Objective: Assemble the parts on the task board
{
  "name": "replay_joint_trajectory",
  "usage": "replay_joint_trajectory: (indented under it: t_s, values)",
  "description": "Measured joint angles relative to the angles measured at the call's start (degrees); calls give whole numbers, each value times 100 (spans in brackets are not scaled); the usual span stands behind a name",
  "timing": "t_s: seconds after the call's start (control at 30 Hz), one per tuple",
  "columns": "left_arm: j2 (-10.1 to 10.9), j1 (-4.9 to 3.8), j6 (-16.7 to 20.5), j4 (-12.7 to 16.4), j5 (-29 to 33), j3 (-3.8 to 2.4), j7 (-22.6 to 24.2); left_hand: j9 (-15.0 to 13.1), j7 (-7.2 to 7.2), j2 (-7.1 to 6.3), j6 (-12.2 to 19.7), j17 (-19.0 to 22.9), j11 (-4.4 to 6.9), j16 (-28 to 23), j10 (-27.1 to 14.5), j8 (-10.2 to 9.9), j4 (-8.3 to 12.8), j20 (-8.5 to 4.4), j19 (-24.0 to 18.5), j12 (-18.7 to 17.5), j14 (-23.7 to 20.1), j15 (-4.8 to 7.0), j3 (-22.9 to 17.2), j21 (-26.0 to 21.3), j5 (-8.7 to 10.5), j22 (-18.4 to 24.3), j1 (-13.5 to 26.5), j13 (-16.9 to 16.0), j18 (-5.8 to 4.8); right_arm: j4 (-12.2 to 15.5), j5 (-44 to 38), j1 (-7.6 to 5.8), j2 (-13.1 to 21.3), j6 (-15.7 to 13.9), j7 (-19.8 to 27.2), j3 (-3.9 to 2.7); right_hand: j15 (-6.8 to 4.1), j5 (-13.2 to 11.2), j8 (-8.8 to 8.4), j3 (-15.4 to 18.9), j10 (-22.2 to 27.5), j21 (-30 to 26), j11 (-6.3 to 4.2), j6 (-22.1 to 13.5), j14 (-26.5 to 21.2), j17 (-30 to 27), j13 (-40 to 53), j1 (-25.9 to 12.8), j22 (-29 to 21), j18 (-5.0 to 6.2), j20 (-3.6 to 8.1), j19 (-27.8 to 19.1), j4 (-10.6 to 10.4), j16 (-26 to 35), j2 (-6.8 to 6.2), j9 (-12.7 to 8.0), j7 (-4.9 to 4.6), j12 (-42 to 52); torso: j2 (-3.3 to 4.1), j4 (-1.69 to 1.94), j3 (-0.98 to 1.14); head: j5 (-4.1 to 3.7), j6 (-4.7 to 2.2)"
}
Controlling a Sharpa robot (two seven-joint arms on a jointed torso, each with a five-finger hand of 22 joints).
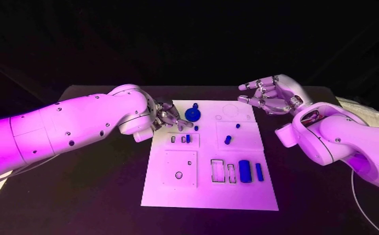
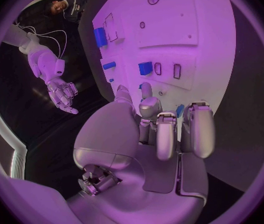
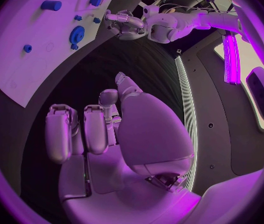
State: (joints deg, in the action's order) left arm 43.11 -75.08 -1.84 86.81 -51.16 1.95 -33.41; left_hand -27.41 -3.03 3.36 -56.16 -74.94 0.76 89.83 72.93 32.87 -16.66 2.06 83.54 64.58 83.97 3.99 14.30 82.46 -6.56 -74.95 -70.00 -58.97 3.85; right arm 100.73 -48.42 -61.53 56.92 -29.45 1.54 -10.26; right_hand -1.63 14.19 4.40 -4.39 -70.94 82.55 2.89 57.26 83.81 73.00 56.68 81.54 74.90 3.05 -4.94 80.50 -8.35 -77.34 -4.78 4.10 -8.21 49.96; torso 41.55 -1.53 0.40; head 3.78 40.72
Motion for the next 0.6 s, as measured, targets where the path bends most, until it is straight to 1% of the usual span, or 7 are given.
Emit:
replay_joint_trajectory:
  t_s: [0.03, 0.07, 0.1, 0.3, 0.4, 0.6]
  values:
    - [-54, -12, -33, -44, -18, 11, -37, -18, 11, 0, 11, 0, 0, 0, 0, 22, 0, 0, 0, 22, 0, 0, 0, 16, 0, 0, 0, -14, -50, -2, -3, 0, -2, 0, -3, 0, 0, 5, 0, -14, 0, 0, 0, 0, 0, -6, -6, 2, 0, 0, -12, -11, 16, 0, -2, 0, 0, 0, 1, 1, 1, 0, 2]
    - [-121, -26, -80, -102, -43, 27, -81, -28, 11, 4, 12, 0, 0, 0, 0, 30, 0, 0, 0, 22, 0, 0, 0, 25, 0, 0, 4, -19, -73, -4, -8, 0, -4, 0, -6, 0, 0, 26, 0, -11, 0, 0, 0, 0, 0, -7, -10, 22, 0, 0, -21, -21, 35, 12, -22, 0, 0, 0, 3, 2, 2, -3, 7]
    - [-153, -33, -108, -133, -55, 35, -102, -43, 0, 28, 23, 0, 0, 0, 0, 30, 0, 0, 0, 22, 0, 0, 0, 25, 0, 0, 28, -29, -73, -5, -14, 1, -5, 0, -10, 1, 0, 51, 0, -5, 0, 0, 0, 0, 0, -12, -17, 39, 0, 0, -6, -34, 54, 32, -39, 0, 0, 0, 4, 1, 2, -7, 8]
    - [-415, -59, -367, -365, -172, 91, -252, -112, -5, 31, 67, 1, -1, 0, -1, 89, 0, 0, 0, 55, 0, 0, 31, 97, 0, 1, 30, -58, -73, -18, -51, 2, -9, 6, -38, 1, 0, 58, 0, -5, 0, 0, 0, 0, 0, -22, -23, 44, 0, 0, 0, -41, 54, 43, -44, 0, 0, 0, 13, -3, -1, -49, 4]
    - [-496, -62, -474, -444, -224, 101, -305, -135, 10, 31, 93, 1, -1, 0, -1, 98, 0, 0, 0, 55, 0, 0, 31, 97, 0, 1, 30, -47, -73, -20, -66, 3, -9, 8, -54, 1, 0, 58, 0, -5, 0, 0, 0, 1, 0, -22, -23, 44, 0, 0, 0, -41, 54, 44, -44, -1, 1, -11, 14, -3, 1, -51, 9]
    - [-616, -64, -641, -565, -331, 111, -387, -186, -11, 31, 153, 1, -2, 0, -2, 127, 1, 0, 0, 55, 0, 0, 63, 97, 30, 1, 30, -34, -73, -28, -85, 4, -15, 13, -78, 1, 0, 58, 0, -5, 0, 0, 0, 1, 0, -28, -30, 44, -5, 0, 0, -41, 54, 44, -44, -1, 1, -20, 18, -4, 1, -45, 58]
